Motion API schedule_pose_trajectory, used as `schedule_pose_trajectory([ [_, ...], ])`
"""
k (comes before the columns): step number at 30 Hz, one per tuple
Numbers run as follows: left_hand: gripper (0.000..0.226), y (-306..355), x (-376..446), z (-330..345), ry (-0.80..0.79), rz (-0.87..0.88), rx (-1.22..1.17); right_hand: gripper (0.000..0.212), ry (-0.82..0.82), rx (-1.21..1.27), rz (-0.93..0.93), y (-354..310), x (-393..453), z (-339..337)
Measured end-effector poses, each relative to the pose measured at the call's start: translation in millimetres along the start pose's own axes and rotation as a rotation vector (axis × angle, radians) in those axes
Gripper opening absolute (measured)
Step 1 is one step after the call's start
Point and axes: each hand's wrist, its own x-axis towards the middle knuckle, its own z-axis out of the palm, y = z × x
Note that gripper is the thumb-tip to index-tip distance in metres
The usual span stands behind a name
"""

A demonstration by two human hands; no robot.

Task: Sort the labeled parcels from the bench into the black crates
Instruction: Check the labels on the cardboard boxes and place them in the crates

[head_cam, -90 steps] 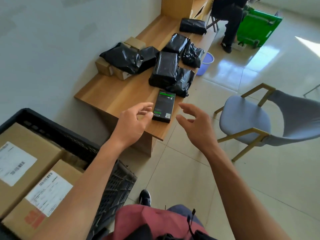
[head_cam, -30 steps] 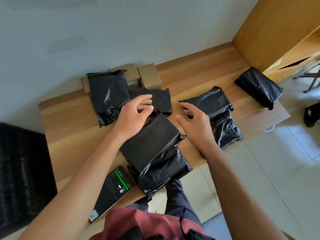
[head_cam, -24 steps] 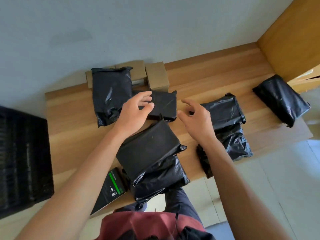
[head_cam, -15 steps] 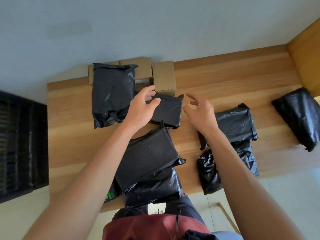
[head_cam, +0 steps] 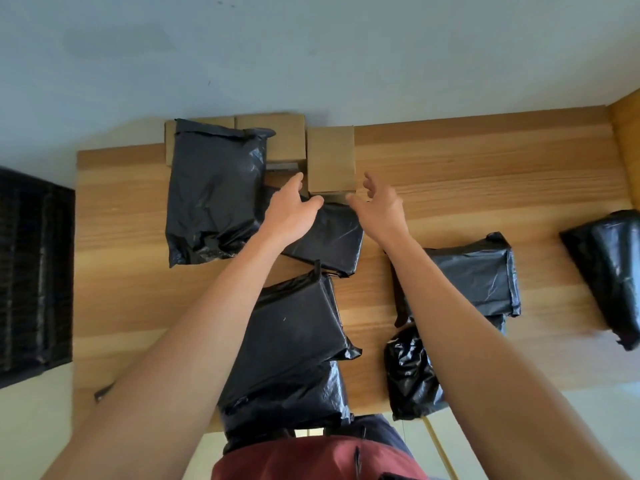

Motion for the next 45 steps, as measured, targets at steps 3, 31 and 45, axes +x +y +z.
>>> schedule_pose_trajectory([
  [3,0.074,2,6,2,-0.004,-0.023,0.044,0.070,-0.017,-0.010,0.061,-3,15,5],
  [31,0.042,-6,-98,-37,0.112,0.141,-0.546,0.033,-0.099,1.335,0.145,5,-79,-5],
  [45,0.047,-52,-156,-68,-0.036,0.160,-0.778,0.035,-0.341,1.255,0.093,-15,-161,56],
])
